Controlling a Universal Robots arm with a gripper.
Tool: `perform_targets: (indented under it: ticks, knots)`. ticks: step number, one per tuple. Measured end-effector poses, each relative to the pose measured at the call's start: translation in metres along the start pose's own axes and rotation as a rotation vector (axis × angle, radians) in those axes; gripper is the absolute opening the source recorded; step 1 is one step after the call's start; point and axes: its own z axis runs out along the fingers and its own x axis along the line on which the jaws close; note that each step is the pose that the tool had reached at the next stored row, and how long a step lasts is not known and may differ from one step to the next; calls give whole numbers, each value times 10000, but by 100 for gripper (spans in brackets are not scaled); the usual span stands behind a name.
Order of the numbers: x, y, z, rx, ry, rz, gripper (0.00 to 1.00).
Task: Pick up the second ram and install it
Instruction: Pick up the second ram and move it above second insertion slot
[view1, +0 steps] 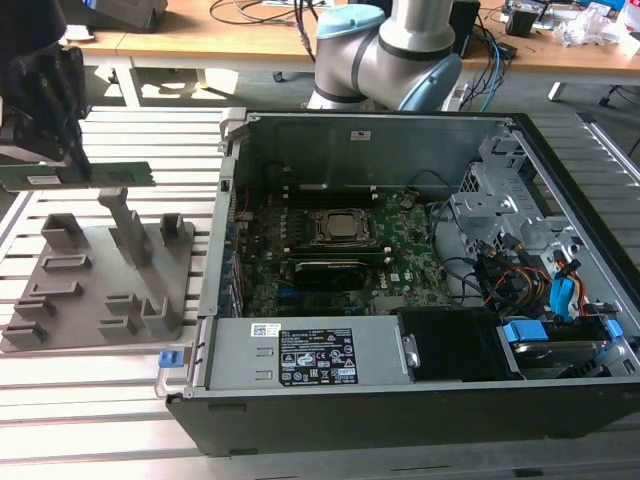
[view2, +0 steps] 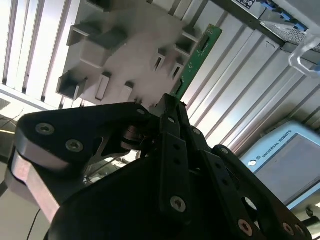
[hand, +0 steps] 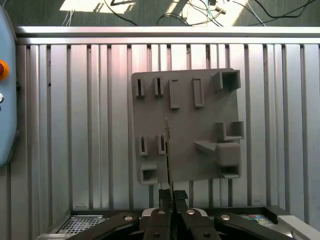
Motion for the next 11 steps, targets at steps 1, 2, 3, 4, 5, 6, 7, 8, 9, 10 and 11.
perform_targets:
  ticks: [1, 2, 3, 4, 5, 6, 7, 8, 9, 10, 11]
  knots:
    - [-2, -73, -2, 0, 0, 1, 14]
    - [-2, -108, -4, -1, 0, 1, 14]
    - [-2, -135, -5, -1, 1, 2, 14]
    - [-3, -185, -6, -1, 1, 1, 14]
    - [-4, -241, -8, 0, 0, 0, 14]
    - [-5, -295, -9, -1, 0, 1, 14]
    - [-5, -349, -12, -1, 1, 2, 14]
    - [-6, -391, -12, 0, 0, 1, 14]
    - [-7, -451, -14, -1, 0, 0, 14]
    - [-8, -500, -16, -1, 0, 1, 14]
    - [-8, -552, -17, 0, 0, 1, 14]
